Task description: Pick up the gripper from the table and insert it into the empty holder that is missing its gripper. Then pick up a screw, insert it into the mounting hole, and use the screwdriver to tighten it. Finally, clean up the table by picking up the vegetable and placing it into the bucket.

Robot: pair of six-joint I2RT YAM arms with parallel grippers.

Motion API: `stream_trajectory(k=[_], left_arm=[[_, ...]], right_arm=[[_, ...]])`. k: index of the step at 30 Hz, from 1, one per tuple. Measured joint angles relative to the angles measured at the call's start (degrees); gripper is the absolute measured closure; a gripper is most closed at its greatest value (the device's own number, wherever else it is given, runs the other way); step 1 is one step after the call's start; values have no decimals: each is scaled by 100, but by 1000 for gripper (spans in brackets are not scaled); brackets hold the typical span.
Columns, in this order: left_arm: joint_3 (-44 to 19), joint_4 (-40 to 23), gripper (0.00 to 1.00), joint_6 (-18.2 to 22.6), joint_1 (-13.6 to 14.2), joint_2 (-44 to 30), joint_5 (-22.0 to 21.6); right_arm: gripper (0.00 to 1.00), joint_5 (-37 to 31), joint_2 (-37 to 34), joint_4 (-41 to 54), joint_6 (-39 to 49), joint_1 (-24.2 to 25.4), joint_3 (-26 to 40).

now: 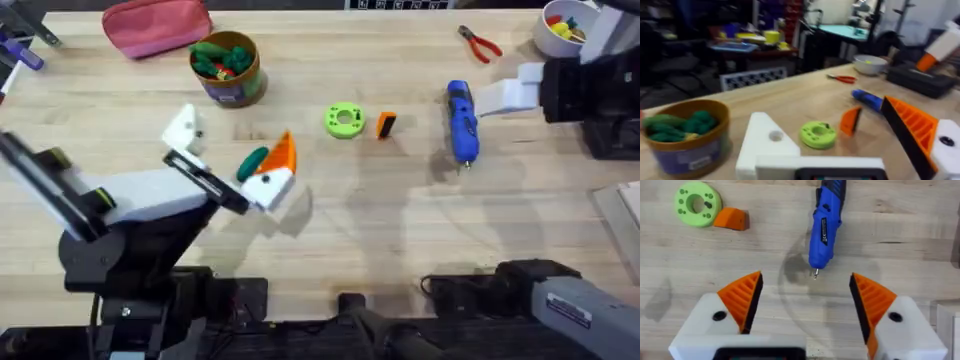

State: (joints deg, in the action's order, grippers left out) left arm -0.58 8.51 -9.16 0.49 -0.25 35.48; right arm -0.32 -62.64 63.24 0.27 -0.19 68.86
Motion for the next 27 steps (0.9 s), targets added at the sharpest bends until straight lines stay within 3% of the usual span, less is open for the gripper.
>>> stream_trajectory(k=[7,14,23,27], left_arm=[[2,-750,14,-20,0,0,1166],[2,-1314,15,29,0,-2,1629],[-2,-1412,15,1117,0,-6,2179],[-2,-1425,15,1357,0,-4,2286]], right_arm=[[7,0,1,0,0,0,0],[7,0,1,0,0,0,0],[7,0,0,0,0,0,0],[7,0,1,0,0,0,0]])
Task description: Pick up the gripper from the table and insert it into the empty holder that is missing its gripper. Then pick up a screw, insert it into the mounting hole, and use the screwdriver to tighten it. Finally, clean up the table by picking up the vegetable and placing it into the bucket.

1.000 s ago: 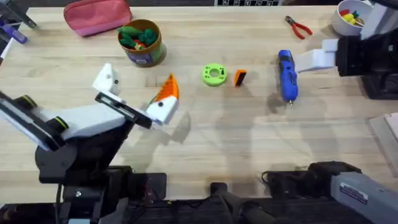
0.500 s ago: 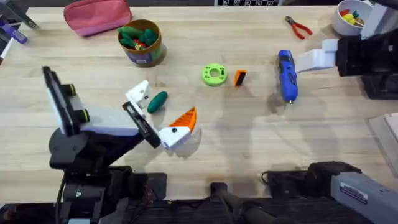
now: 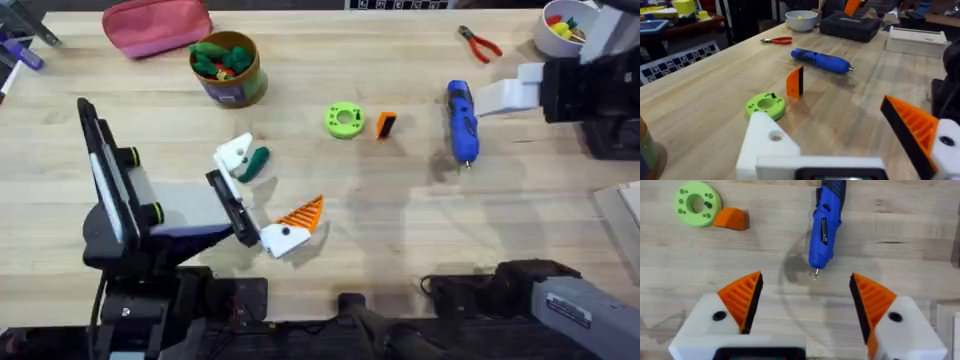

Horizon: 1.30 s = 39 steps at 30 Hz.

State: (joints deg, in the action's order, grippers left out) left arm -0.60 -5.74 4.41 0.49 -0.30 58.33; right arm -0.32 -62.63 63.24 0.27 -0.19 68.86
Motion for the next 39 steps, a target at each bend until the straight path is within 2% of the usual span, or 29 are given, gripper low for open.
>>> stream_trajectory(k=[14,30,39], left_arm=[[0,-50,15,432,0,0,306],[0,-55,15,388,0,-2,362],[0,-54,14,159,0,-2,360]], right_arm=[[7,0,-2,0,0,0,0],[7,0,0,0,0,0,0],[7,0,0,0,0,0,0]])
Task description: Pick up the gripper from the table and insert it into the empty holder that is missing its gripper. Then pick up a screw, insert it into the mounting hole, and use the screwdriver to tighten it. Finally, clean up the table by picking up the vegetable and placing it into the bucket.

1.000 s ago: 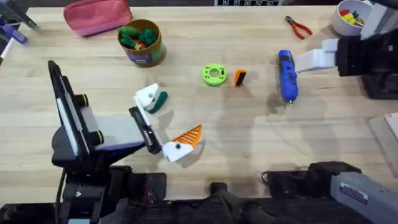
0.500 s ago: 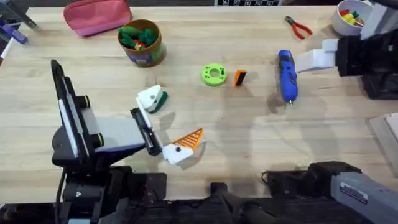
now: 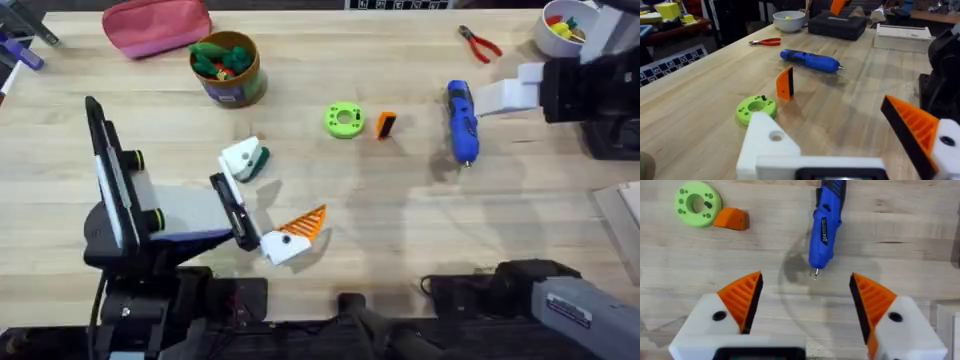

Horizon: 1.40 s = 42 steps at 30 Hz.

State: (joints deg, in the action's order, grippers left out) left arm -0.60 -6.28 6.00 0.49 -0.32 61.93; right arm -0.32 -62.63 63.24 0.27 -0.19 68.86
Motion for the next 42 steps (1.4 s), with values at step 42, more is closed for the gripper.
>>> stream_trajectory(k=[42], left_arm=[[0,2,15,-199,0,2,0]], right_arm=[[8,0,-1,0,0,0,0]])
